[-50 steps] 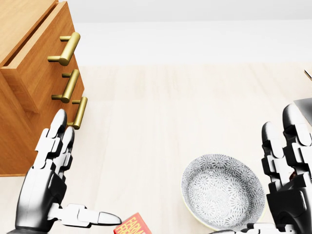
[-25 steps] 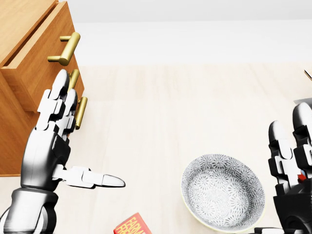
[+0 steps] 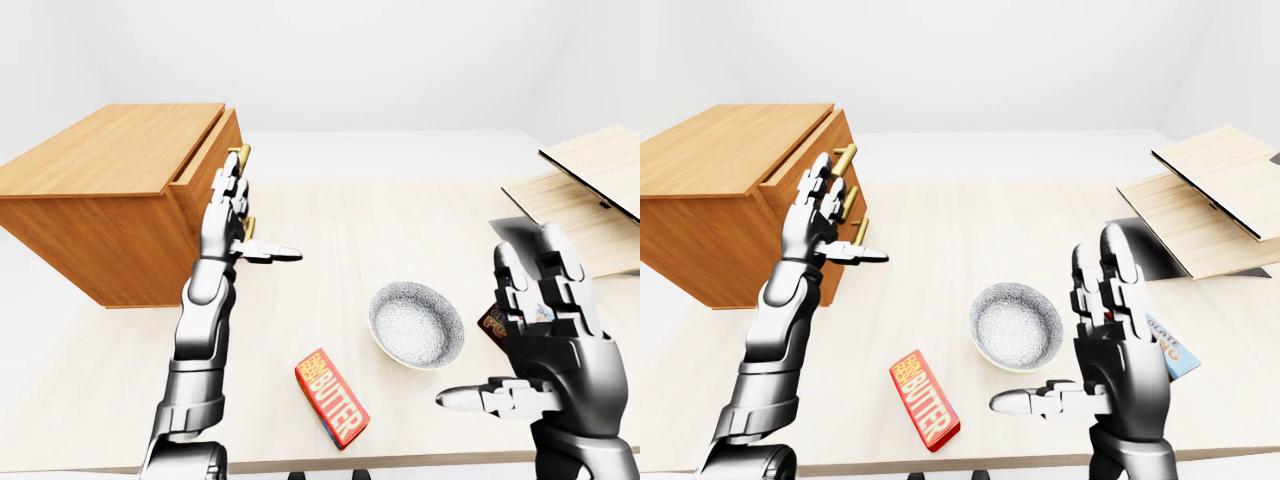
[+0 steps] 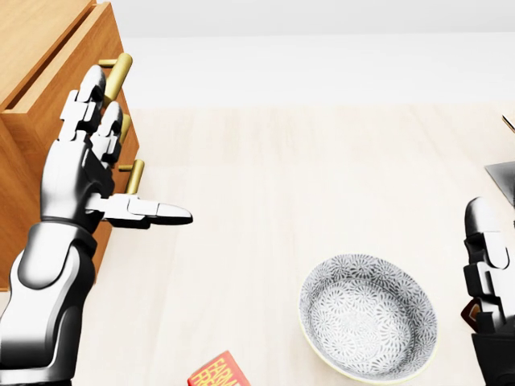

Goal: Close the top drawer of the cabinet and put the bowl on top of it.

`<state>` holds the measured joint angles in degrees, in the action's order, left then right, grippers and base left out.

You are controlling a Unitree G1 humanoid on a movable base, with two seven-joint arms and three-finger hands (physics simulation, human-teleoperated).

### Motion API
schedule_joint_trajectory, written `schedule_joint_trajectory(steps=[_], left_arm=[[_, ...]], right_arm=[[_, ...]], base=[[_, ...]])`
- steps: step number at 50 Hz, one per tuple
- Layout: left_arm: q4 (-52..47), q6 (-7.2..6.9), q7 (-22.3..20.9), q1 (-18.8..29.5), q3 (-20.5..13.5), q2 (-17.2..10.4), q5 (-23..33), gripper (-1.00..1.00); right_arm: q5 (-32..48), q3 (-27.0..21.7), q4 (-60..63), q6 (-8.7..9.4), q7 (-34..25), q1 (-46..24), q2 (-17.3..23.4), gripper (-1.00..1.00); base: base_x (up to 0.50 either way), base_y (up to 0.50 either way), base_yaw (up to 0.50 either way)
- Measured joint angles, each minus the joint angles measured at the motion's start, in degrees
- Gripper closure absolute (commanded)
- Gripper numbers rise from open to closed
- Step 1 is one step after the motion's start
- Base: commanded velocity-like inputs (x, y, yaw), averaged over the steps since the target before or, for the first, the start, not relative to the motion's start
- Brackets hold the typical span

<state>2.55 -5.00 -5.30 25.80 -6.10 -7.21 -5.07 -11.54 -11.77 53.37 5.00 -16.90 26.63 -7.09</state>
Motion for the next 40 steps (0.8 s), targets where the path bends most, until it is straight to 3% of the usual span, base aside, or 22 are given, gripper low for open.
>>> schedule_joint_trajectory(steps=[16, 40], left_arm=[[8.5, 0.0, 0.6, 4.5, -1.3, -2.4, -2.5, -1.0], [12.6, 0.0, -0.5, 5.9, -2.7, -4.7, -6.8, -1.0]], right_arm=[[-0.7, -0.6, 1.0, 0.0, -1.1, 0.5, -0.7, -1.0], [-0.8, -0.2, 0.7, 0.0, -1.5, 0.4, -0.6, -1.0]], base=[[0.0, 0.0, 0.0], [0.0, 0.0, 0.0]])
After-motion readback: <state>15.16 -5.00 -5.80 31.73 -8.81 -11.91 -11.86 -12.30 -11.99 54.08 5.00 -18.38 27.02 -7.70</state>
